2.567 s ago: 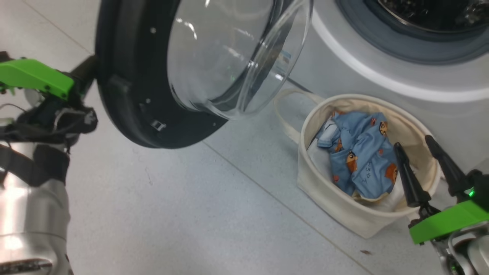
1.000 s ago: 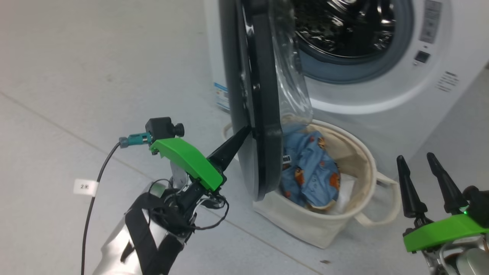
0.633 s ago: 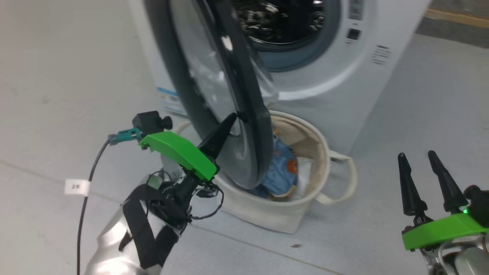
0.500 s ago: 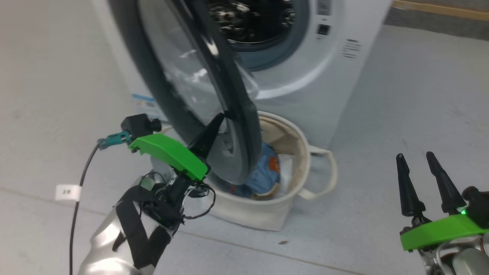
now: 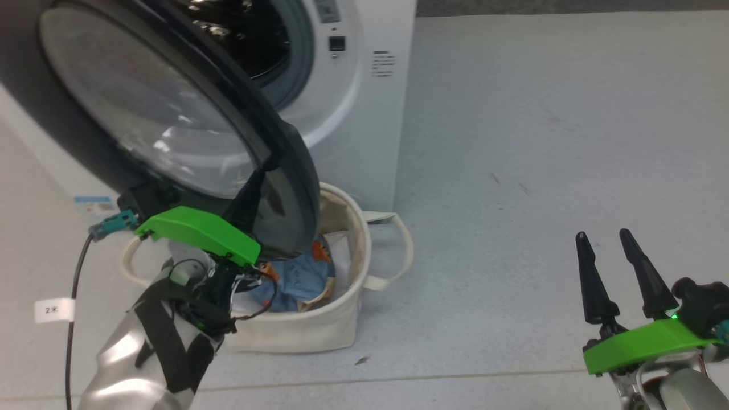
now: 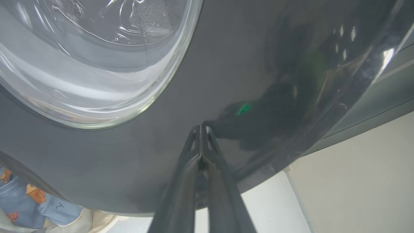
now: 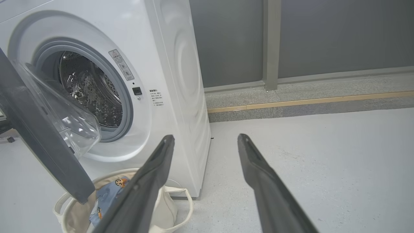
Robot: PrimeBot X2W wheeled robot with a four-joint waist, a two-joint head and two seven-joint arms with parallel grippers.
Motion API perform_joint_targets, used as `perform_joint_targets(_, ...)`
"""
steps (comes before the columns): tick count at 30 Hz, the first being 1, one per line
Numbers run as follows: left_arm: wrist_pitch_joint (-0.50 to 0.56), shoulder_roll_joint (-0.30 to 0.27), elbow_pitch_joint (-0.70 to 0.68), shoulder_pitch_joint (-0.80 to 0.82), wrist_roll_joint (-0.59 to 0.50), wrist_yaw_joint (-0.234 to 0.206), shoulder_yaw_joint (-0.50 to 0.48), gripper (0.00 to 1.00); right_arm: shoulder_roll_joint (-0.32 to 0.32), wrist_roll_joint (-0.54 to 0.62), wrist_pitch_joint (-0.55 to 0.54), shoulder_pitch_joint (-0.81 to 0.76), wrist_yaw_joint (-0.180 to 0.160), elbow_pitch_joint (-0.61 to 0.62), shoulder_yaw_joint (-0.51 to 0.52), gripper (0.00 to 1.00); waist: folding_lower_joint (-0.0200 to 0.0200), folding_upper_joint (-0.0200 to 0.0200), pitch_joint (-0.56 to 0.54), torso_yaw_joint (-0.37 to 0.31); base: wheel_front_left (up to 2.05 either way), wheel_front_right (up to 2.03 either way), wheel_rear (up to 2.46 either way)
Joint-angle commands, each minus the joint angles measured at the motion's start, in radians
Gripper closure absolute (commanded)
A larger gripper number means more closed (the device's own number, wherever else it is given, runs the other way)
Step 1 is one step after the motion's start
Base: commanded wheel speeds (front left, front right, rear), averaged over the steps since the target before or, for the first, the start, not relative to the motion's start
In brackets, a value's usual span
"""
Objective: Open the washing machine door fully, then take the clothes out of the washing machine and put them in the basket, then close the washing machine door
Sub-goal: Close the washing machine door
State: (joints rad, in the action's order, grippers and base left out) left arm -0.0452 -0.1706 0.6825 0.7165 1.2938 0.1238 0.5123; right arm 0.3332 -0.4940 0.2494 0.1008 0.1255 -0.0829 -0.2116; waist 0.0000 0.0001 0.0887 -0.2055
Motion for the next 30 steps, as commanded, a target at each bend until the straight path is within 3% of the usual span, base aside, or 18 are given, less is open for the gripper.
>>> perform_joint_targets(1,-0.017,-0.034,-0.015,0.066,-0.003,0.007,-0.023,1.0,0.011,0.001,0.012,0.035,0.005,0.024,-0.015,0.0,0.0,-0.0001,-0.008,-0.043,0.0,0.0,0.0)
perform_joint_targets(13,-0.077,-0.087,0.023,0.076,0.003,0.007,0.011,1.0,0.001,0.001,0.012,0.033,0.005,0.023,-0.001,0.0,0.0,-0.0001,-0.015,-0.097,0.0,0.0,0.0)
perform_joint_targets(14,-0.083,-0.095,0.023,0.073,-0.004,0.007,0.019,0.33,0.0,0.001,0.012,0.032,0.005,0.024,0.001,0.0,0.0,-0.0001,-0.018,-0.096,0.0,0.0,0.0)
perform_joint_targets(15,-0.093,-0.104,0.022,0.071,-0.017,0.007,0.031,0.0,-0.002,0.002,0.012,0.032,0.005,0.025,0.003,0.0,0.0,-0.0001,-0.021,-0.095,0.0,0.0,0.0)
perform_joint_targets(24,-0.208,-0.252,0.016,-0.011,-0.188,-0.001,0.069,0.0,-0.011,0.017,0.012,0.005,0.005,0.024,0.016,0.0,0.0,-0.0001,-0.083,-0.084,0.0,0.0,0.0)
perform_joint_targets(30,-0.216,-0.366,-0.074,-0.118,-0.32,-0.048,-0.075,0.0,-0.019,0.028,0.012,-0.02,0.005,0.032,0.035,0.0,0.0,-0.0001,-0.105,-0.066,0.0,0.0,0.0)
